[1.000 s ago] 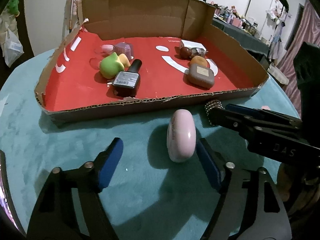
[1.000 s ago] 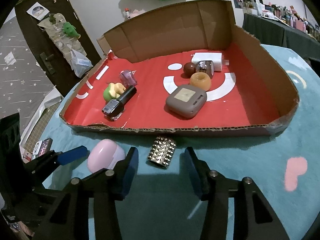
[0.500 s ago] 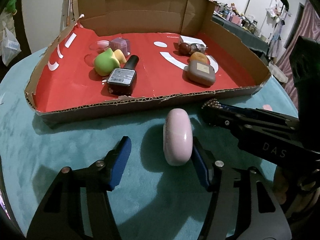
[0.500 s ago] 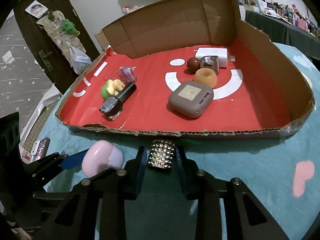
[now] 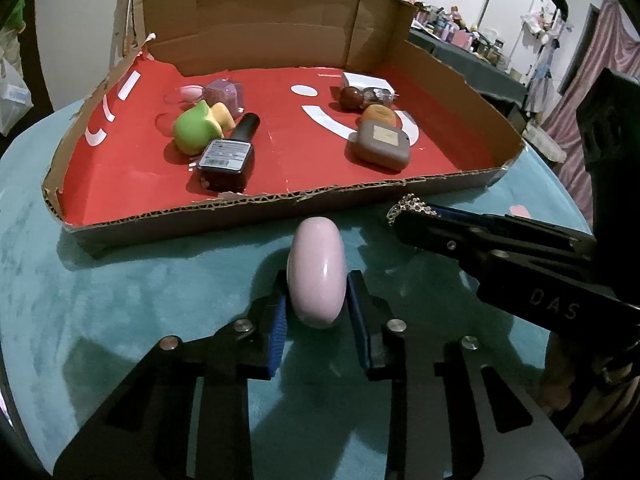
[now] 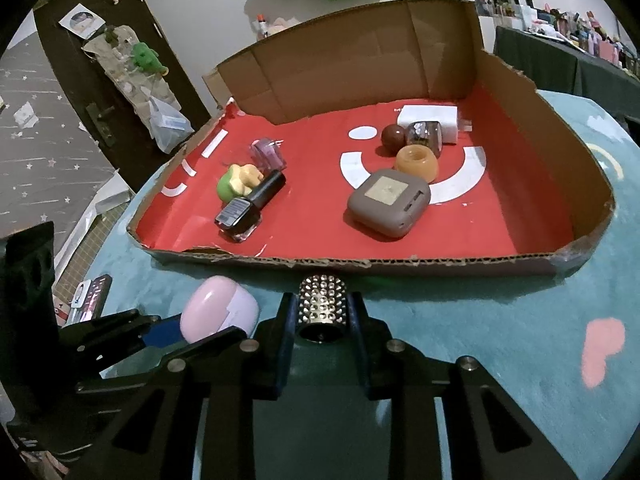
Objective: Organize rigid objects
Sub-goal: 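Grasp the pink egg case with the left tool while the right grasps the studded cylinder, then carry the pink case and studded cylinder with both tools into the box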
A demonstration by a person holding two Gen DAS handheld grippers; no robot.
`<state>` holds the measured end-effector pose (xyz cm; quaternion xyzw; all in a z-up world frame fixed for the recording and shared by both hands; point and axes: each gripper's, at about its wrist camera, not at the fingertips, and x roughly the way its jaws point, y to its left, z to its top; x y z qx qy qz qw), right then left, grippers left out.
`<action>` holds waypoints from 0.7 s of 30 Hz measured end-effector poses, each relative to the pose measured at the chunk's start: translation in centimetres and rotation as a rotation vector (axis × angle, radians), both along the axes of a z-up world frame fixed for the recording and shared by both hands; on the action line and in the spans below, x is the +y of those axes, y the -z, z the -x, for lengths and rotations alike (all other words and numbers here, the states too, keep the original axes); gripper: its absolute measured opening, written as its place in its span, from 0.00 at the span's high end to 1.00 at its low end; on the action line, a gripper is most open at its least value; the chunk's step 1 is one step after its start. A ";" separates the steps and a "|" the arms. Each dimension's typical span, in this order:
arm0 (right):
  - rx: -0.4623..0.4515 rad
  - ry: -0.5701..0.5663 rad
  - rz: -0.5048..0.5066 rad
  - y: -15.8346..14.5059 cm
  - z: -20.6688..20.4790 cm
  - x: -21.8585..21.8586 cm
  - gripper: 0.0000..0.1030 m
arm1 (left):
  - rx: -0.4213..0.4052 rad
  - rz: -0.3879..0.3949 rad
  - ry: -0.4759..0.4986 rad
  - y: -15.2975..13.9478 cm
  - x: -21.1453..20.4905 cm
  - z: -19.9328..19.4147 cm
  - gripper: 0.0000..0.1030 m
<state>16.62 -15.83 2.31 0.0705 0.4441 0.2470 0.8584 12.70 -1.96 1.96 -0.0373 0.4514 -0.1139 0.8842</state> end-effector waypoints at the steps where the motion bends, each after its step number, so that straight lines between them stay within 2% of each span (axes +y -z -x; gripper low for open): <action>1: 0.000 0.000 -0.003 0.0 0.1 -0.1 0.73 | 0.000 -0.001 0.000 0.0 0.0 0.0 0.74; 21: -0.058 -0.023 -0.052 -2.8 3.3 -0.8 0.73 | -0.065 0.024 -0.009 -2.8 0.4 3.2 0.76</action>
